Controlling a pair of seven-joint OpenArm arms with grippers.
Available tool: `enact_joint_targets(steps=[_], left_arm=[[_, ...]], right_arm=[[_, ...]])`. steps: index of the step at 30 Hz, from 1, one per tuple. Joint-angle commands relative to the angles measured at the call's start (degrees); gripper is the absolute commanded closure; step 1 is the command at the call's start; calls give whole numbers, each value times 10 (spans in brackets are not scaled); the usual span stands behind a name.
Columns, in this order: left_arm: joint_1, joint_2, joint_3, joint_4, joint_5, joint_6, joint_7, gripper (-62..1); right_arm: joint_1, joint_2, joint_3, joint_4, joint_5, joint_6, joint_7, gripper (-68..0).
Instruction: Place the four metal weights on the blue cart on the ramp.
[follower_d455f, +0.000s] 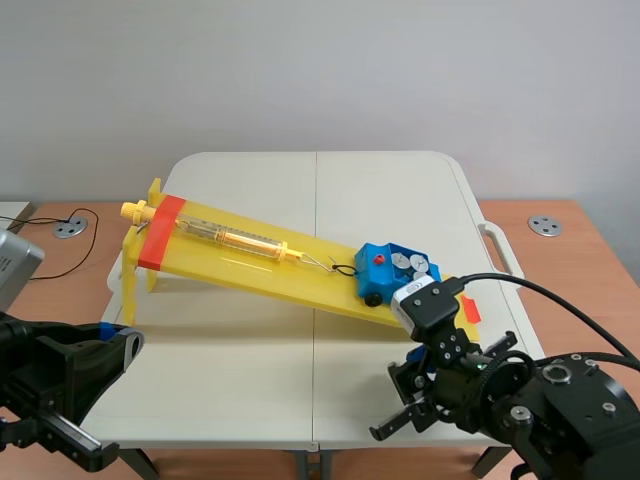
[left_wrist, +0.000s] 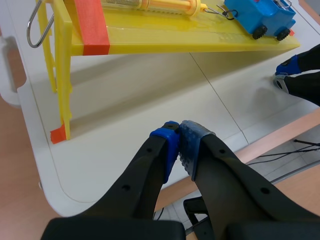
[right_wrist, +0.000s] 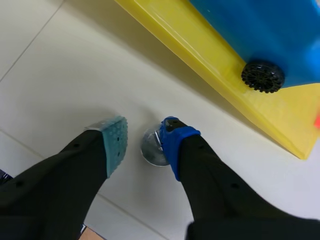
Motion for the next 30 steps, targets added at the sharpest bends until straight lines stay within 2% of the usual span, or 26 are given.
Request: enact_joint_targets(steps=[1, 7, 12, 18, 26, 30], left_arm=[[-11, 3, -8, 25, -43, -15, -51, -27], [-11, 3, -8, 25, -43, -15, -51, -27], [-11, 3, -8, 25, -43, -15, -51, -27], [-11, 3, -8, 25, -43, -15, -51, -27], [-11, 3, -8, 25, -43, -15, -51, -27], [-11, 3, -8, 25, -43, -15, -51, -27]], right_arm=[[46, 0, -2, 12, 12, -28, 47, -125], [46, 2, -2, 12, 12, -45, 29, -6], [43, 11, -2, 24, 25, -40, 28, -7], [-2, 45, 28, 142, 96, -35, 7, -6], [-70, 68, 112, 289, 197, 25, -34, -6], [-84, 68, 154, 344, 282, 68, -63, -6]])
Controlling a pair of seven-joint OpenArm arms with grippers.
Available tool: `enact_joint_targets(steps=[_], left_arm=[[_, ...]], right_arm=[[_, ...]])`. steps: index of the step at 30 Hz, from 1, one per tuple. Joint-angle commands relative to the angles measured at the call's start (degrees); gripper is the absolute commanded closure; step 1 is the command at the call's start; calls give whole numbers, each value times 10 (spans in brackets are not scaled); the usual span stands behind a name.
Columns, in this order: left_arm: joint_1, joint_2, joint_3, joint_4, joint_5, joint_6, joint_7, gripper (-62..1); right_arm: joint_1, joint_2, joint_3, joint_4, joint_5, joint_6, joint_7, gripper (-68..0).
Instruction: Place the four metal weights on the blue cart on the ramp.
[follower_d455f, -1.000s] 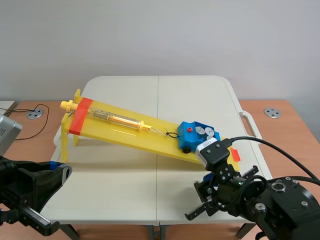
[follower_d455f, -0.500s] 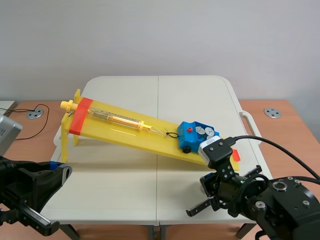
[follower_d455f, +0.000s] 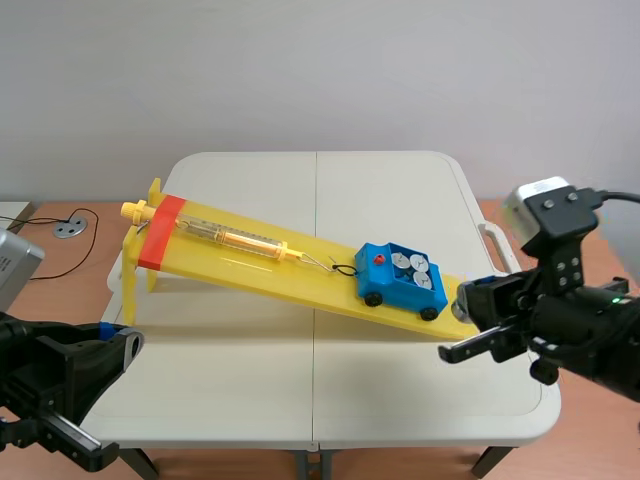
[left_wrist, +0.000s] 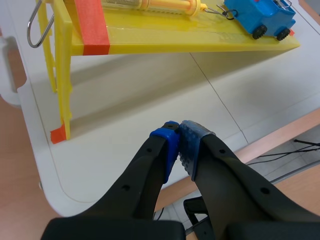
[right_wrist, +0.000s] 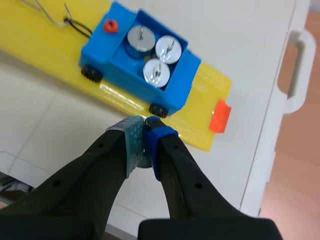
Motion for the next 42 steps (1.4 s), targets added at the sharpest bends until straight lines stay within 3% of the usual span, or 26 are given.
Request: enact_joint_targets(steps=[1, 4, 11, 21, 30, 42], left_arm=[[-11, 3, -8, 25, -43, -15, -51, -27], [-11, 3, -8, 25, -43, -15, -51, -27], [-11, 3, -8, 25, -43, -15, -51, -27], [-11, 3, -8, 25, -43, -15, -51, -27], [-11, 3, -8, 25, -43, -15, -51, -27], [-11, 3, -8, 25, -43, -15, -51, -27]], right_arm=[[25, 25, 26, 67, 104, 23, 36, -6], [28, 22, 38, 80, 159, 23, 27, -7], [86, -16, 34, 47, 156, 20, 20, -7], [185, -63, -8, -52, 87, 16, 33, -7], [226, -71, -37, -98, 18, -38, 53, -7], [252, -83, -42, -166, -3, -40, 82, -7]])
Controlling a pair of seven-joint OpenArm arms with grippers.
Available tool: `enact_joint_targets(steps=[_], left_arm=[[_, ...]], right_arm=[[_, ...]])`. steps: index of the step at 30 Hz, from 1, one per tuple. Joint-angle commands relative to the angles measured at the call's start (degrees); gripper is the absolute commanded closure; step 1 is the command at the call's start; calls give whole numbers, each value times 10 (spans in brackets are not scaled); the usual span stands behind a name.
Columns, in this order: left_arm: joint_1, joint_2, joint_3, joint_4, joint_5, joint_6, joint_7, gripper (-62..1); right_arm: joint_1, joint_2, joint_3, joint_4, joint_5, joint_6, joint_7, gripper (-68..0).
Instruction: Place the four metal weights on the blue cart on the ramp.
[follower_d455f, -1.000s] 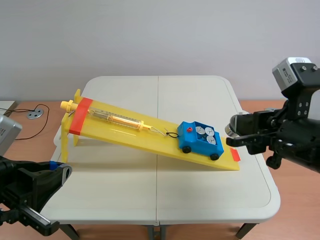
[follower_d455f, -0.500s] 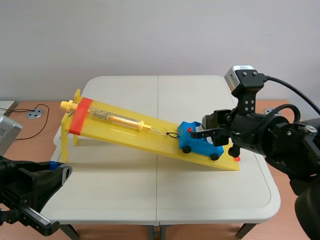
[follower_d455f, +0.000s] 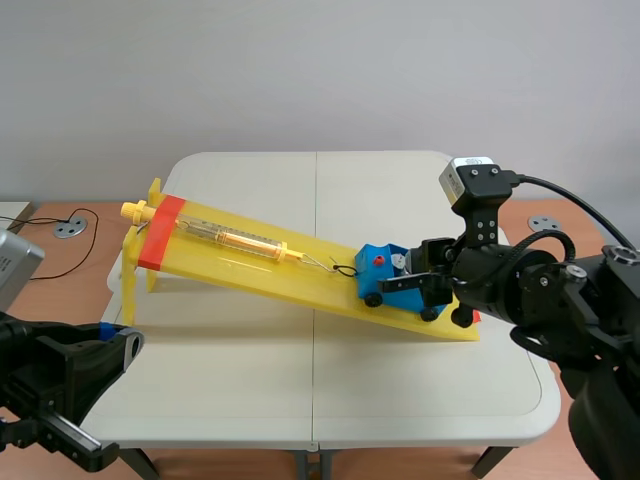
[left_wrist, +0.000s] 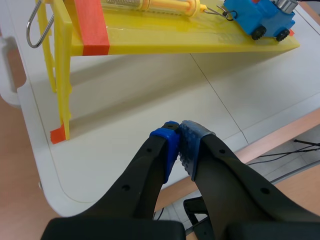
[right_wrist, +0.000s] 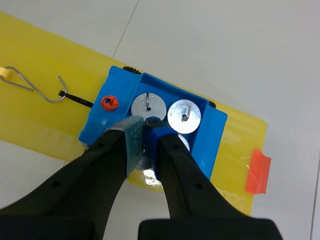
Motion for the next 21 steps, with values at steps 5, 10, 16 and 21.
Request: enact_joint_targets(steps=[5, 10, 16, 21], left_arm=[[-11, 3, -8, 25, -43, -14, -51, -27], [-11, 3, -8, 25, -43, -14, -51, -27], [-11, 3, -8, 25, -43, -14, -51, -27], [-11, 3, -8, 25, -43, -14, -51, -27]], right_arm=[[64, -4, 2, 37, 9, -9, 101, -7], [64, -9, 2, 35, 9, -9, 101, -7], [64, -8, 2, 35, 9, -5, 105, -142], [62, -8, 10, 42, 9, 14, 106, -205]])
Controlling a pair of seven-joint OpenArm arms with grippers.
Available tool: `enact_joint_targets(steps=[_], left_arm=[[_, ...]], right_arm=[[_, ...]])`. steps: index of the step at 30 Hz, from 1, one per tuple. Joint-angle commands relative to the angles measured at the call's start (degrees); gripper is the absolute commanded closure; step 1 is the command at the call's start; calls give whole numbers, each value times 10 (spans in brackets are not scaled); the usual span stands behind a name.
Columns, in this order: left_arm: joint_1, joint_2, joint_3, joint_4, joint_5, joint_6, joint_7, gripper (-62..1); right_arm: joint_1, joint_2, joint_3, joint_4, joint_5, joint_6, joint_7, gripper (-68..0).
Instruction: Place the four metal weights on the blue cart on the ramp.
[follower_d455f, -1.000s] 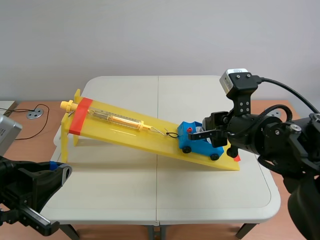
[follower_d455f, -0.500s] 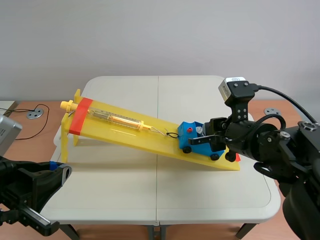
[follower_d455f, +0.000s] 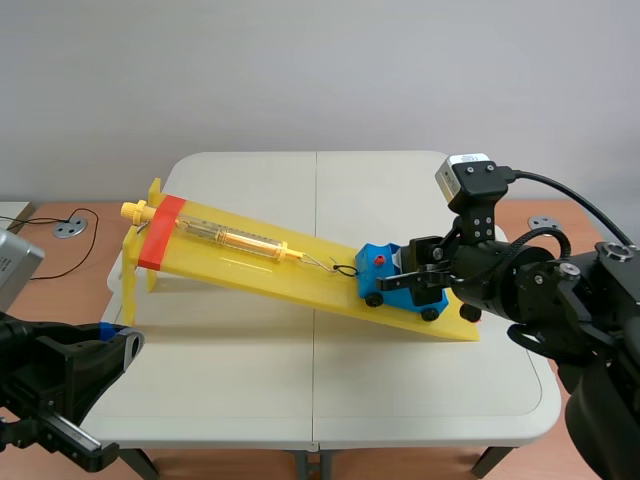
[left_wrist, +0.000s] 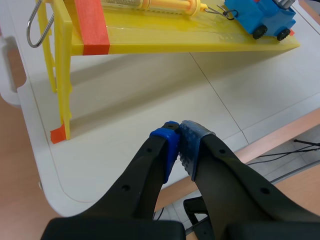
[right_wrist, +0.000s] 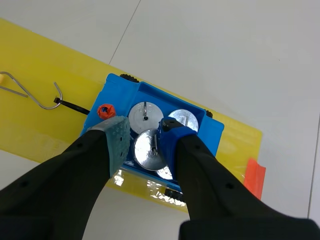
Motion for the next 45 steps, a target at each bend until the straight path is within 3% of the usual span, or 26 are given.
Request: enact_joint_targets(steps=[1, 5, 12, 18, 22, 26, 28, 33, 37, 45], left_arm=[[-11, 3, -8, 25, -43, -15, -51, -27], [-11, 3, -8, 25, -43, -15, -51, -27], [-11, 3, -8, 27, -42, -17, -51, -27], [-11, 6, -8, 52, -42, -52, -51, -27], [-11, 22, -6, 74, -22, -51, -52, -27], [-30, 43, 13, 82, 10, -51, -53, -27], [-44, 55, 27, 82, 23, -50, -53, -27], [-86, 86, 70, 82, 78, -33, -57, -27], [-120, 99, 111, 82, 144, -13, -64, -27], [-186, 103, 171, 56, 228, 66, -68, -27]], right_arm=[[56, -7, 14, 53, 24, 17, 96, -222], [51, 1, 37, 91, 44, 45, 77, -251], [8, 43, 71, 185, 87, 65, 48, -251], [-66, 98, 95, 259, 124, 95, 36, -241], [-125, 133, 117, 297, 144, 97, 30, -130], [-185, 157, 150, 320, 149, 100, 23, -16], [-216, 166, 169, 325, 149, 111, 23, -12], [-297, 173, 226, 329, 195, 177, 23, -7], [-370, 173, 272, 329, 218, 221, 23, -7], [-499, 173, 345, 329, 224, 221, 23, -7]])
